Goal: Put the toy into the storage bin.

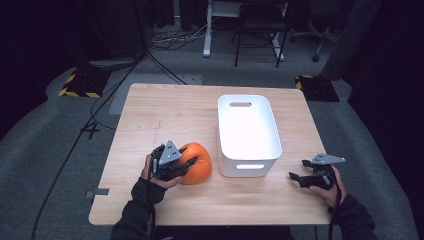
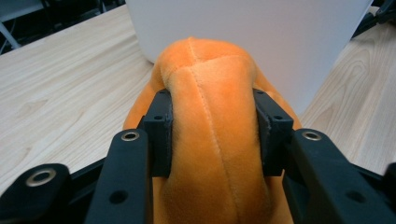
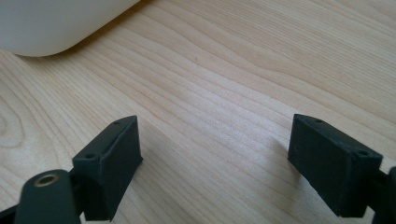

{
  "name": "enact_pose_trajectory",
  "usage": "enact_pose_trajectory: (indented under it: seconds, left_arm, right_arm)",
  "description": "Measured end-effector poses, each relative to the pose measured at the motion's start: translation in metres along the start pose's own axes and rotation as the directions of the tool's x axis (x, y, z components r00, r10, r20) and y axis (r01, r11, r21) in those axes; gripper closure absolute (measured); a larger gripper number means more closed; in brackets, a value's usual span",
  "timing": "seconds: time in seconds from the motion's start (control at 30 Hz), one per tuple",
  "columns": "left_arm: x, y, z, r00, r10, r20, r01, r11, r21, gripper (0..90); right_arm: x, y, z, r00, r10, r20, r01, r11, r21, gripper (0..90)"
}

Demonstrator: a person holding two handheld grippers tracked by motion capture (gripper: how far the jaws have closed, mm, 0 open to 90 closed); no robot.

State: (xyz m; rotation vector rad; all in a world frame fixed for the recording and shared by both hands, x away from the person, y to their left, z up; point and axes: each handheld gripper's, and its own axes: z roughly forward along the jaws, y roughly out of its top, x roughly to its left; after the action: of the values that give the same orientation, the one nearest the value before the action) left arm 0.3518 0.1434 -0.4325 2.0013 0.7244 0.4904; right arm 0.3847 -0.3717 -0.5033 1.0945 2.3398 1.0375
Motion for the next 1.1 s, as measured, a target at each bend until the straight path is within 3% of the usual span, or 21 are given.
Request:
enact_pose_trajectory:
  seconds: [0.13, 0.57, 0.77, 0.97, 1.1]
  left_arm:
    - [-0.001, 0.005, 0.000, 1.0000, 0.003, -0.005, -0.003, 1.0000, 0.001, 60.2]
    - [0.011, 0.029, -0.007, 0.9978, -0.036, -0.057, 0.031, 0.9957, -0.088, 60.7]
    - [0.027, 0.045, -0.001, 0.9955, -0.044, -0.083, 0.035, 0.9929, -0.114, 60.6]
    - [0.041, 0.056, 0.006, 0.9949, -0.054, -0.086, 0.044, 0.9930, -0.110, 60.5]
    - [0.054, 0.072, 0.011, 0.9927, -0.058, -0.106, 0.048, 0.9943, -0.095, 60.5]
  right_arm:
    - [0.001, 0.000, 0.000, 1.0000, -0.003, -0.001, 0.003, 1.000, 0.003, 17.0]
    - [0.003, 0.000, 0.000, 0.9999, -0.012, -0.007, 0.012, 1.000, 0.000, 17.0]
    - [0.003, 0.000, 0.000, 0.9999, -0.012, -0.009, 0.012, 1.000, 0.001, 17.0]
    - [0.005, 0.001, 0.001, 1.0000, -0.002, -0.007, 0.002, 1.000, -0.001, 17.1]
    - [0.004, 0.001, 0.001, 1.0000, -0.003, -0.007, 0.003, 1.000, -0.001, 17.1]
